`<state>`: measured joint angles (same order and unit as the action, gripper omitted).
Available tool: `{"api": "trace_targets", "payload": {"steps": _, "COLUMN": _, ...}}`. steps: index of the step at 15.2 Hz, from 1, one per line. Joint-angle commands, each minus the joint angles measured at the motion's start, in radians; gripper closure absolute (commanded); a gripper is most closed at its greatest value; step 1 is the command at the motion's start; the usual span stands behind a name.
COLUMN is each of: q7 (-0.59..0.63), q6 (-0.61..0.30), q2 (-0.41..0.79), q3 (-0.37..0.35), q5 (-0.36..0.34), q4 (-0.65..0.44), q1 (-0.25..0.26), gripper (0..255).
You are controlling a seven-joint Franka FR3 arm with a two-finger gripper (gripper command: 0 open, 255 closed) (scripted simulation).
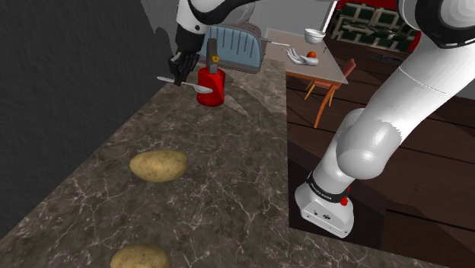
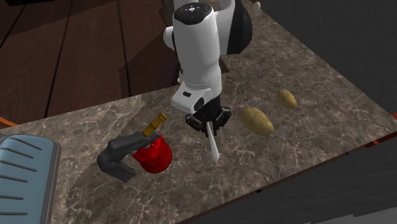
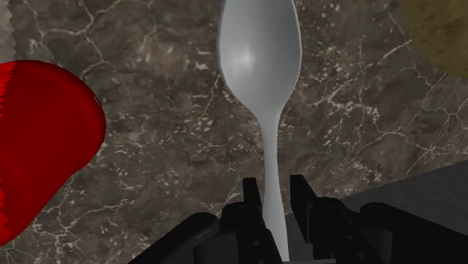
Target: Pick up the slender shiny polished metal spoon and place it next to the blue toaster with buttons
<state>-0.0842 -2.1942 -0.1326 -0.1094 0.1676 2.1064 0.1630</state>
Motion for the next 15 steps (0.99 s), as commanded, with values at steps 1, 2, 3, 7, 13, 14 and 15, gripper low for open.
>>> {"api": "trace_targets", "payload": {"steps": 1, "q7": 0.004, "q6": 0.026, "q2": -0.005, "q3": 0.000, "q5": -0.002, "q4": -0.020, "q1": 0.000, "gripper": 255}}
{"api": "trace_targets", "payload": {"steps": 2, "q7": 0.006, "q6": 0.039, "q2": -0.008, "q3": 0.001, "q5": -0.003, "q4": -0.031, "q1": -0.001, "gripper": 255}}
{"api": "trace_targets", "payload": {"steps": 3, "q7": 0.008, "q6": 0.052, "q2": -0.010, "q3": 0.001, "q5": -0.004, "q4": -0.042, "q1": -0.001, "gripper": 255}}
{"api": "trace_targets", "payload": {"steps": 7, "q7": 0.015, "q6": 0.105, "q2": -0.018, "q3": 0.002, "q5": -0.008, "q4": -0.088, "q1": -0.002, "gripper": 255}}
{"api": "trace_targets", "payload": {"steps": 13, "q7": 0.025, "q6": 0.185, "q2": -0.023, "q3": 0.004, "q5": -0.013, "q4": -0.163, "q1": -0.004, "gripper": 255}}
{"api": "trace_targets", "payload": {"steps": 14, "q7": 0.027, "q6": 0.198, "q2": -0.023, "q3": 0.004, "q5": -0.014, "q4": -0.176, "q1": -0.004, "gripper": 255}}
{"api": "trace_targets", "payload": {"steps": 15, "q7": 0.028, "q6": 0.211, "q2": -0.022, "q3": 0.004, "q5": -0.015, "q4": -0.190, "q1": -0.004, "gripper": 255}}
